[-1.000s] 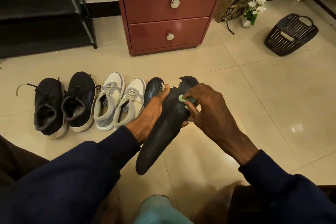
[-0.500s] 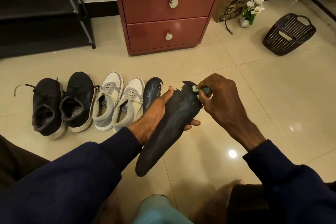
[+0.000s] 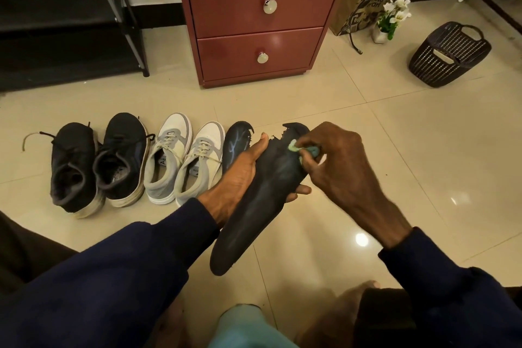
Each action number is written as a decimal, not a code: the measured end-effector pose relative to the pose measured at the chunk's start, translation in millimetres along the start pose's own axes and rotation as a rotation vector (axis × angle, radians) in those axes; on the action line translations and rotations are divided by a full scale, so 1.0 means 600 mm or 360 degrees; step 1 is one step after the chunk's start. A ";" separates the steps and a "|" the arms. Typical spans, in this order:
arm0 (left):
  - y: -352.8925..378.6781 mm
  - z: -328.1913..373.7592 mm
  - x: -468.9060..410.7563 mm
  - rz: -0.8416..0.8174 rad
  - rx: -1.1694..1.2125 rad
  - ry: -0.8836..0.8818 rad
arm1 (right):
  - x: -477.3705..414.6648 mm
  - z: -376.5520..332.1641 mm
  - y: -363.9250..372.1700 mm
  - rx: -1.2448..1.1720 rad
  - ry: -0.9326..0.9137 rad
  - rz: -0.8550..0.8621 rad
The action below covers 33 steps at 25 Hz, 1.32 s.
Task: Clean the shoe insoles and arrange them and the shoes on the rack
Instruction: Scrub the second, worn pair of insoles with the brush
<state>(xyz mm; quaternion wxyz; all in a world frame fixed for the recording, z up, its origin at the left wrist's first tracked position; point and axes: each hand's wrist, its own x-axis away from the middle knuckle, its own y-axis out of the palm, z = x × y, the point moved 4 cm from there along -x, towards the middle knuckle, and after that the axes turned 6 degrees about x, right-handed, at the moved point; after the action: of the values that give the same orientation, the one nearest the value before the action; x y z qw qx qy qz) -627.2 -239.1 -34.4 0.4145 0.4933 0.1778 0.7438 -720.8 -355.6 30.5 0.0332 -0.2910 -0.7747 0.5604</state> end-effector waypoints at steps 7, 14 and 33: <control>-0.002 0.003 0.004 -0.0037 0.0024 0.0028 | 0.004 -0.019 0.015 0.0176 -0.0176 -0.0045; -0.024 0.013 -0.004 0.0096 0.0154 0.0168 | 0.043 -0.085 0.045 -0.0161 -0.0294 -0.0350; 0.013 0.006 0.017 -0.0231 0.0046 -0.0032 | -0.001 -0.008 0.016 -0.0161 0.0020 0.0117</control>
<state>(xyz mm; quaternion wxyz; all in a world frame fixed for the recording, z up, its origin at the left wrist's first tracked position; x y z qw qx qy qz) -629.2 -236.2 -21.4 0.4619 0.4924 0.2196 0.7043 -714.2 -349.8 23.8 0.0028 -0.3240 -0.7906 0.5196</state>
